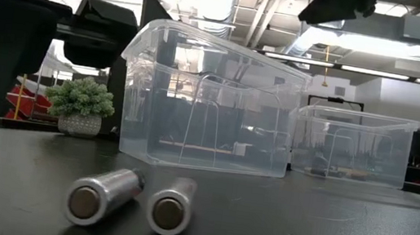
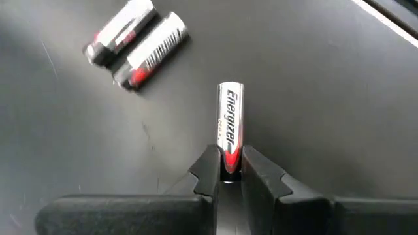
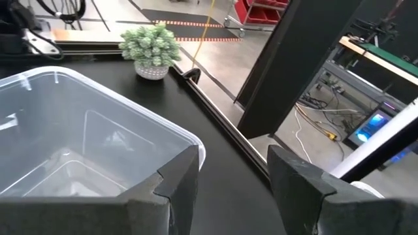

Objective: Sort batteries
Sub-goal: Put the left silver battery into the bottom transparent bin

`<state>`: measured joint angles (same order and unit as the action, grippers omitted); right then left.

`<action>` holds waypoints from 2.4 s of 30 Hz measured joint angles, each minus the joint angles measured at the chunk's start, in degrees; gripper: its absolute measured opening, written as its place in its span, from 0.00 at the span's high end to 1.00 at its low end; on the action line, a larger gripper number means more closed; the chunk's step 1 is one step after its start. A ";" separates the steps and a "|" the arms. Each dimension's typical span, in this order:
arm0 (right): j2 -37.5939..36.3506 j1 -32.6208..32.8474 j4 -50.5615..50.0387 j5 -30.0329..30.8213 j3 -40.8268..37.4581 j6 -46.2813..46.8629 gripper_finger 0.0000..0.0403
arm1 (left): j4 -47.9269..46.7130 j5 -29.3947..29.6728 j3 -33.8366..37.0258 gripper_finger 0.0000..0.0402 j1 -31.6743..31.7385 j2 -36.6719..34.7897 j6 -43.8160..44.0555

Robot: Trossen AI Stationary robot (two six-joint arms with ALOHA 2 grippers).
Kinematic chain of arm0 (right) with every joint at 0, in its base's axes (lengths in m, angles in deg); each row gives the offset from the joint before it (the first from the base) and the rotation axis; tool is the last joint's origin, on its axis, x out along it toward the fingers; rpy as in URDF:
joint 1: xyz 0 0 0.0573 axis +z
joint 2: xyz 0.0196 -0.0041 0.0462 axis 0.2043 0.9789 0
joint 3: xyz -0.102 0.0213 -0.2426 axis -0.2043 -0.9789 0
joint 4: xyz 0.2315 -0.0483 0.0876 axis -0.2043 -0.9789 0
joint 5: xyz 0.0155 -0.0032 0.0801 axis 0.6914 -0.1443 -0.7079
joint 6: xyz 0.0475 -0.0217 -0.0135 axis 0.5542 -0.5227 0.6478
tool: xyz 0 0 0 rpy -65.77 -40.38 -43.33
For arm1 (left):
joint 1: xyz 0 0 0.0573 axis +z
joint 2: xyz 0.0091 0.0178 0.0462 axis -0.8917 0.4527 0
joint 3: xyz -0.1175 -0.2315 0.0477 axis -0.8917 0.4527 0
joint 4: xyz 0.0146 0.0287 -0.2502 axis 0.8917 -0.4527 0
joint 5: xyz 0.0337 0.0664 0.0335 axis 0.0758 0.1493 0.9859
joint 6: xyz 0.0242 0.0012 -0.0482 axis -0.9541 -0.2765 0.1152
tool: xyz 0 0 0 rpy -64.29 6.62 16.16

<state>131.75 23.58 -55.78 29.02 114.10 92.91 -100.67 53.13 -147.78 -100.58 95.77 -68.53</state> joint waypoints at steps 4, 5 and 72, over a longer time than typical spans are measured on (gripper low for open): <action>0.00 1.01 0.00 0.00 0.00 -0.09 0.51 | -1.28 1.66 0.13 0.92 0.00 -2.39 -0.04; 0.00 1.23 0.00 -0.01 0.00 -0.11 0.51 | -1.83 3.01 0.13 0.92 0.00 -3.53 -0.07; 7.39 15.48 0.09 -4.47 0.00 -0.79 0.51 | 7.93 -3.69 -3.74 0.51 6.25 -2.52 -15.22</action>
<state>139.14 39.05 -55.69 24.56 114.10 92.12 -92.74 49.44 -151.52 -94.33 93.26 -83.75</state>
